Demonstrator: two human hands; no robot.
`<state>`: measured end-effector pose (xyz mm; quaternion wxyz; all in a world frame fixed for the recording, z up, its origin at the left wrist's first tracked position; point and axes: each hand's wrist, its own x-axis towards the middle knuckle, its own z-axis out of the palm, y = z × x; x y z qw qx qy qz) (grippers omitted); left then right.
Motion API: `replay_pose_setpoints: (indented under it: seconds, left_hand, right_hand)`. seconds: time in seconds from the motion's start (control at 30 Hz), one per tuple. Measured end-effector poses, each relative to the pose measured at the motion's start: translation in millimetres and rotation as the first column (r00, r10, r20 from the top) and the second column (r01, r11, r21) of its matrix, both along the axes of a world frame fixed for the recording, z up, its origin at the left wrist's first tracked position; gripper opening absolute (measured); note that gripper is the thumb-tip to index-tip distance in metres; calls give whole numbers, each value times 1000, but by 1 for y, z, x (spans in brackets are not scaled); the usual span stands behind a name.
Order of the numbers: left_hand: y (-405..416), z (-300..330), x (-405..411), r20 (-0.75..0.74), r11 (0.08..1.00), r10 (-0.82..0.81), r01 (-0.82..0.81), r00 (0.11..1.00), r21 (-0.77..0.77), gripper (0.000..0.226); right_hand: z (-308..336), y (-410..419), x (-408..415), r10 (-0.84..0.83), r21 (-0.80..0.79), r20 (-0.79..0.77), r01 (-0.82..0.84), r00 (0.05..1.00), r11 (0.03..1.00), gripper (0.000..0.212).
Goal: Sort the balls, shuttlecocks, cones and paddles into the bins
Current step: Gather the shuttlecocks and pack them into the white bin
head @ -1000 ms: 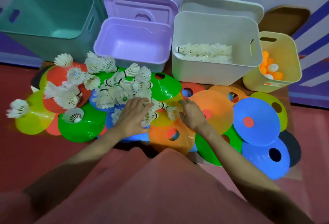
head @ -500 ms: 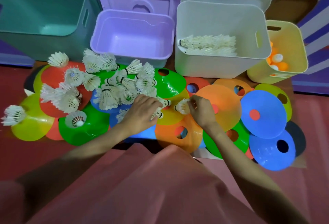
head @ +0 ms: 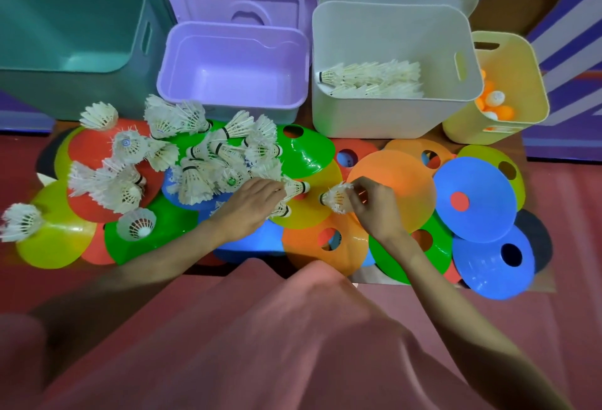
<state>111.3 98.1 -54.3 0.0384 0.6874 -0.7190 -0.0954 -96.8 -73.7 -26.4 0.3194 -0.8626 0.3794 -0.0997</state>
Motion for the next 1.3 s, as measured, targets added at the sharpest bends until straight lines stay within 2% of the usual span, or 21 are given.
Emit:
replay_pose_setpoints:
  seconds: [0.07, 0.17, 0.27, 0.33, 0.5, 0.6, 0.73, 0.83, 0.97, 1.13, 1.3]
  left_hand:
    - [-1, 3, 5, -18, 1000, -2, 2, 1000, -26, 57]
    - [-5, 15, 7, -175, 995, 83, -90, 981, -31, 51]
    - [-12, 37, -1, -383, 959, 276, -276, 882, 55, 60]
    - [-19, 48, -6, -458, 917, 389, -383, 799, 111, 61]
    - [-26, 48, -9, -508, 917, 376, -390, 775, 85, 50]
    - [-30, 51, -13, -525, 913, 369, -405, 766, 51, 64]
    - [-33, 56, -20, -516, 907, 367, -422, 774, 12, 79]
    - [-33, 61, -22, -512, 892, 396, -452, 762, 17, 88]
    - [-30, 63, -21, -548, 856, 440, -517, 712, 14, 99]
    - [-22, 64, -21, -644, 779, 485, -627, 592, 9, 105]
    - [-9, 61, -11, -734, 691, 492, -723, 467, 3, 106]
  right_hand:
    - [4, 2, 1, -21, 5, 28, 21, 999, 1000, 17]
    - [13, 5, 2, -78, 32, 121, 75, 990, 997, 19]
    - [23, 4, 2, -147, 83, 210, 132, 967, 988, 20]
    - [29, 3, 4, -171, 93, 257, 152, 951, 984, 22]
    - [54, 3, 12, -167, 152, 402, 115, 900, 982, 25]
    - [67, 7, 21, -123, 196, 451, 37, 884, 980, 28]
    - [71, 15, 36, 35, 126, 390, -91, 920, 988, 23]
    - [64, 23, 47, 127, 44, 270, -144, 955, 989, 17]
    - [52, 24, 60, 148, -8, 136, -148, 980, 989, 15]
    - [46, 25, 73, 129, 50, 131, -137, 983, 989, 7]
    - [48, 33, 90, 162, 118, 209, -189, 965, 975, 13]
